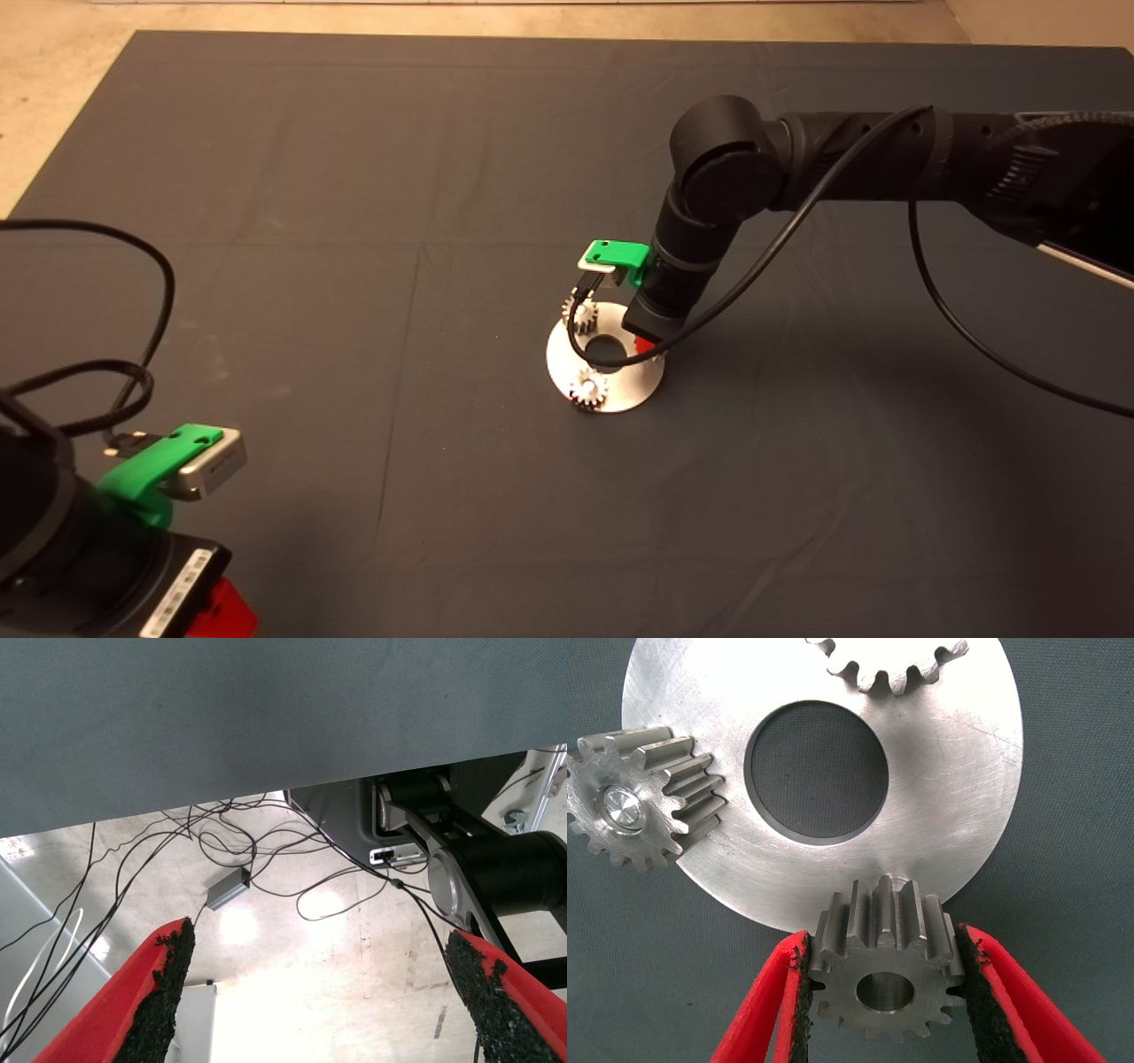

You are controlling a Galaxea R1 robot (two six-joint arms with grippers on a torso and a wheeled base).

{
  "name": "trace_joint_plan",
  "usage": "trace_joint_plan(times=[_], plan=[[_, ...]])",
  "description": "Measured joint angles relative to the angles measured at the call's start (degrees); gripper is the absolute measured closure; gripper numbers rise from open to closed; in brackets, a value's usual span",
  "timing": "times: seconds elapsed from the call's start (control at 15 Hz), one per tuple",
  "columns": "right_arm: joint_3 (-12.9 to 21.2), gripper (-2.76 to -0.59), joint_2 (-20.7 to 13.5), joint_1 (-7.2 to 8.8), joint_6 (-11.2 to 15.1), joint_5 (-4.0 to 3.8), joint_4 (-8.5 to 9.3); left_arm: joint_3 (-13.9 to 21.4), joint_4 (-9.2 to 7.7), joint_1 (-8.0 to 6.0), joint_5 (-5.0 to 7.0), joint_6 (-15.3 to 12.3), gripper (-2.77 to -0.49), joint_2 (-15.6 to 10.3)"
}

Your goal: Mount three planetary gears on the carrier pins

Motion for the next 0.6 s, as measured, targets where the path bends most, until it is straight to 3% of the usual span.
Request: trace_joint_plan(times=[0.6], plan=[[-1.4,-1.02,0.4,0.15,0.0,-0.11,-1.17,0.5,-0.02,0.0,0.0,0.0,-2.02,-0.6]])
